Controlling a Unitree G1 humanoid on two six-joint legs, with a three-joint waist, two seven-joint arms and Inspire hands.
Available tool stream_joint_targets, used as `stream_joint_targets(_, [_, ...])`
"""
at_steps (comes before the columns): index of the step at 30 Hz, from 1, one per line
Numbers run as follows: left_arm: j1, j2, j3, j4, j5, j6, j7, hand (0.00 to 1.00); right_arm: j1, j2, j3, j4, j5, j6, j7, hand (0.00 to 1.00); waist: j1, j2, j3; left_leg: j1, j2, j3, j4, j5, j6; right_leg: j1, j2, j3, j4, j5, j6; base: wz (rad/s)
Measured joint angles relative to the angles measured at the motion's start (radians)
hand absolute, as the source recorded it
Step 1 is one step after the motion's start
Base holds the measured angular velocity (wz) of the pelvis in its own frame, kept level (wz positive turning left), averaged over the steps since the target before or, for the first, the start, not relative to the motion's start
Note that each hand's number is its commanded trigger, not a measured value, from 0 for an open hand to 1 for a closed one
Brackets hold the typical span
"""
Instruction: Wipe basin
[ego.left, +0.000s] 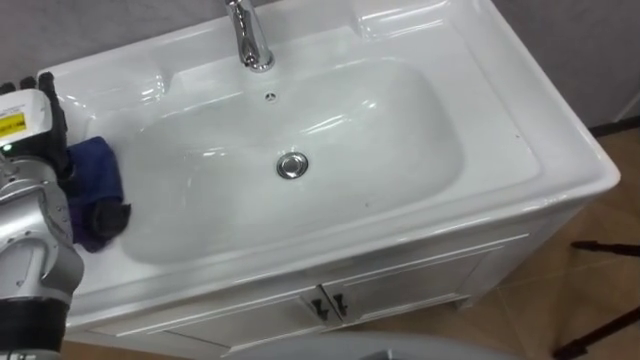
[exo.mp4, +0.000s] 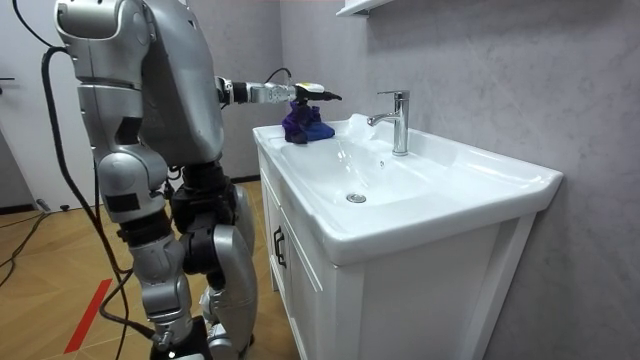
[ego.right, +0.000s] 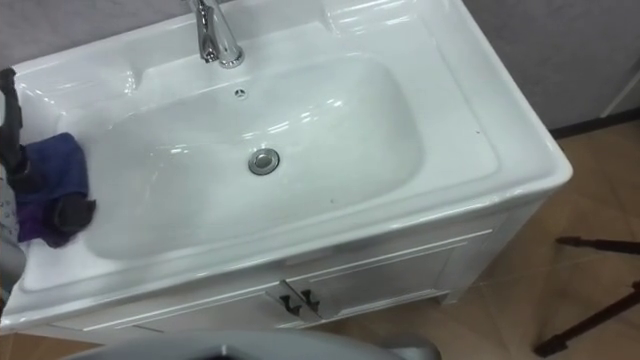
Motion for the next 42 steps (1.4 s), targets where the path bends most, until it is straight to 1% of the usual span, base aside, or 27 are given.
stream_joint_targets(4, [0.0, 0.0, 0.002, -0.051, -0.092, -0.007, 0.011, 0.0, 0.001, 0.0, -0.001, -0.003, 0.0, 0.0, 0.003, 0.0, 0.002, -0.004, 0.0031, 0.0, 0.0, 0.0, -0.004, 0.0, 0.0, 0.0, 0.0, -0.001, -0.001, 0.0, 0.0, 0.0])
stream_joint_targets(7, [0.003, -0.003, 0.009, -0.122, -0.168, -0.015, 0.039, 0.0, 0.014, 0.002, -0.001, -0.006, -0.001, -0.001, 0.001, 0.0, 0.012, -0.007, 0.0049, 0.002, 0.0, 0.002, -0.012, 0.0, 0.0, -0.003, 0.002, 0.003, -0.001, 0.0, 0.0, -0.02])
stream_joint_targets(8, [0.003, -0.009, 0.029, -0.151, -0.21, -0.032, 0.06, 0.0, 0.013, 0.005, -0.002, -0.006, -0.001, 0.0, 0.001, 0.0, 0.017, -0.01, 0.0057, 0.003, 0.0, 0.004, -0.012, 0.0, 0.0, -0.004, 0.003, 0.009, 0.0, 0.0, 0.0, -0.11])
stream_joint_targets(9, [0.003, -0.012, 0.052, -0.171, -0.255, -0.047, 0.089, 0.0, 0.015, 0.008, -0.002, -0.008, -0.001, 0.0, 0.001, 0.0, 0.02, -0.007, 0.0032, 0.004, 0.001, 0.004, -0.012, 0.0, 0.0, -0.005, 0.004, 0.012, 0.003, 0.0, 0.0, -0.11])
stream_joint_targets(10, [0.003, -0.015, 0.067, -0.178, -0.28, -0.054, 0.104, 0.0, 0.016, 0.008, -0.002, -0.008, -0.001, 0.0, 0.001, 0.0, 0.02, -0.012, 0.0063, 0.004, 0.001, 0.004, -0.012, 0.0, 0.0, -0.006, 0.005, 0.013, 0.005, 0.0, 0.0, -0.09])
stream_joint_targets(11, [0.002, -0.025, 0.094, -0.184, -0.322, -0.063, 0.135, 0.0, 0.019, 0.008, -0.002, -0.008, -0.001, 0.001, 0.001, 0.0, 0.019, -0.01, 0.005, 0.005, 0.0, 0.005, -0.012, 0.0, 0.0, -0.006, 0.007, 0.014, 0.007, -0.001, 0.0, -0.07])
stream_joint_targets(12, [0.002, -0.034, 0.119, -0.186, -0.358, -0.071, 0.163, 0.0, 0.019, 0.01, -0.002, -0.009, -0.001, 0.001, 0.001, 0.0, 0.02, -0.011, 0.0062, 0.007, 0.0, 0.005, -0.012, 0.0, 0.0, -0.005, 0.007, 0.014, 0.011, -0.002, 0.0, -0.06])
stream_joint_targets(15, [0.003, -0.041, 0.146, -0.186, -0.417, -0.072, 0.212, 0.0, 0.023, 0.018, -0.002, -0.01, -0.001, 0.001, 0.005, 0.0, 0.022, -0.015, 0.0066, 0.01, 0.0, 0.006, -0.014, 0.0, 0.0, -0.007, 0.004, 0.014, 0.016, -0.006, -0.001, 0.01])
stream_joint_targets(17, [0.003, -0.042, 0.153, -0.186, -0.445, -0.078, 0.234, 0.0, 0.023, 0.019, -0.002, -0.01, -0.001, 0.002, 0.015, 0.0, 0.024, -0.016, 0.005, 0.009, 0.0, 0.005, -0.013, 0.0, 0.0, -0.007, 0.004, 0.014, 0.016, -0.007, -0.001, 0.0])
stream_joint_targets(19, [0.003, -0.042, 0.156, -0.186, -0.462, -0.084, 0.26, 0.0, 0.025, 0.021, -0.002, -0.01, -0.001, 0.002, 0.023, 0.0, 0.026, -0.018, 0.0023, 0.01, 0.0, 0.003, -0.013, 0.0, 0.0, -0.006, 0.004, 0.014, 0.016, -0.008, -0.001, 0.0])
stream_joint_targets(21, [0.003, -0.042, 0.164, -0.186, -0.492, -0.105, 0.289, 0.0, 0.031, 0.024, -0.002, -0.012, 0.0, 0.001, 0.031, 0.0, 0.031, -0.019, -0.0011, 0.011, 0.0, 0.007, -0.014, 0.0, 0.0, -0.006, 0.003, 0.014, 0.018, -0.008, -0.001, 0.0])
stream_joint_targets(23, [0.003, -0.042, 0.174, -0.186, -0.509, -0.119, 0.314, 0.0, 0.031, 0.026, -0.002, -0.013, 0.0, 0.001, 0.037, 0.0, 0.032, -0.023, -0.0016, 0.014, 0.0, 0.012, -0.014, 0.0, 0.0, -0.005, 0.002, 0.015, 0.018, -0.008, 0.0, -0.02])
stream_joint_targets(26, [0.003, -0.042, 0.2, -0.186, -0.51, -0.131, 0.351, 0.0, 0.032, 0.027, -0.002, -0.017, 0.0, 0.001, 0.04, 0.0, 0.036, -0.024, -0.0014, 0.015, -0.001, 0.014, -0.014, 0.0, 0.0, -0.005, 0.0, 0.015, 0.017, -0.009, 0.001, 0.0])
stream_joint_targets(28, [0.003, -0.042, 0.231, -0.186, -0.51, -0.149, 0.379, 0.0, 0.033, 0.027, -0.002, -0.018, -0.002, -0.001, 0.05, 0.0, 0.036, -0.022, -0.0015, 0.016, -0.001, 0.014, -0.014, 0.0, 0.0, -0.003, 0.0, 0.014, 0.018, -0.009, 0.001, 0.0])
stream_joint_targets(31, [0.002, -0.041, 0.261, -0.186, -0.51, -0.163, 0.425, 0.0, 0.037, 0.027, -0.002, -0.025, -0.003, 0.0, 0.05, 0.0, 0.041, -0.017, -0.0029, 0.015, -0.001, 0.016, -0.016, 0.0, 0.0, -0.003, 0.0, 0.014, 0.021, -0.009, 0.001, -0.02])
stream_joint_targets(33, [0.001, -0.04, 0.301, -0.186, -0.509, -0.168, 0.455, 0.0, 0.042, 0.028, -0.004, -0.03, -0.004, 0.002, 0.049, 0.0, 0.065, -0.008, -0.0037, 0.016, -0.001, 0.022, -0.017, 0.0, 0.0, -0.004, 0.0, 0.015, 0.03, -0.009, 0.001, -0.11])
stream_joint_targets(34, [0.001, -0.039, 0.315, -0.186, -0.509, -0.168, 0.462, 0.0, 0.041, 0.028, -0.007, -0.03, -0.006, 0.001, 0.049, 0.0, 0.066, -0.007, -0.0031, 0.015, -0.001, 0.022, -0.017, 0.0, 0.0, -0.005, 0.0, 0.014, 0.03, -0.009, 0.001, 0.0])
stream_joint_targets(36, [0.001, -0.032, 0.375, -0.184, -0.512, -0.167, 0.492, 0.0, 0.053, 0.028, -0.022, -0.032, -0.011, 0.001, 0.05, 0.0, 0.085, 0.001, -0.003, 0.014, -0.001, 0.022, -0.017, 0.0, 0.0, -0.005, -0.001, 0.011, 0.027, -0.009, 0.001, 0.05])
stream_joint_targets(37, [0.001, -0.031, 0.391, -0.182, -0.515, -0.167, 0.501, 0.0, 0.053, 0.027, -0.022, -0.035, -0.013, 0.002, 0.051, 0.0, 0.088, 0.002, -0.0032, 0.014, -0.002, 0.022, -0.017, 0.0, 0.0, -0.006, -0.002, 0.009, 0.024, -0.01, 0.001, 0.07])
stream_joint_targets(38, [0.001, -0.027, 0.424, -0.181, -0.532, -0.167, 0.515, 0.0, 0.055, 0.027, -0.027, -0.04, -0.015, 0.002, 0.056, 0.0, 0.103, 0.004, -0.0053, 0.013, -0.002, 0.022, -0.017, 0.0, 0.0, -0.006, -0.003, 0.005, 0.019, -0.01, 0.002, 0.07])
stream_joint_targets(40, [0.004, -0.027, 0.495, -0.181, -0.537, -0.167, 0.532, 0.0, 0.055, 0.027, -0.063, -0.04, -0.042, 0.007, 0.07, 0.0, 0.132, 0.009, -0.0066, 0.006, -0.004, 0.003, -0.016, 0.0, 0.0, -0.006, -0.004, -0.003, 0.015, -0.011, 0.002, 0.14])
stream_joint_targets(42, [0.02, -0.027, 0.544, -0.177, -0.542, -0.165, 0.552, 0.0, 0.059, 0.026, -0.071, -0.041, -0.043, 0.015, 0.067, 0.0, 0.142, 0.01, -0.0077, 0.004, -0.005, -0.012, -0.016, 0.0, 0.0, -0.004, -0.003, -0.021, 0.013, -0.012, 0.003, 0.26])
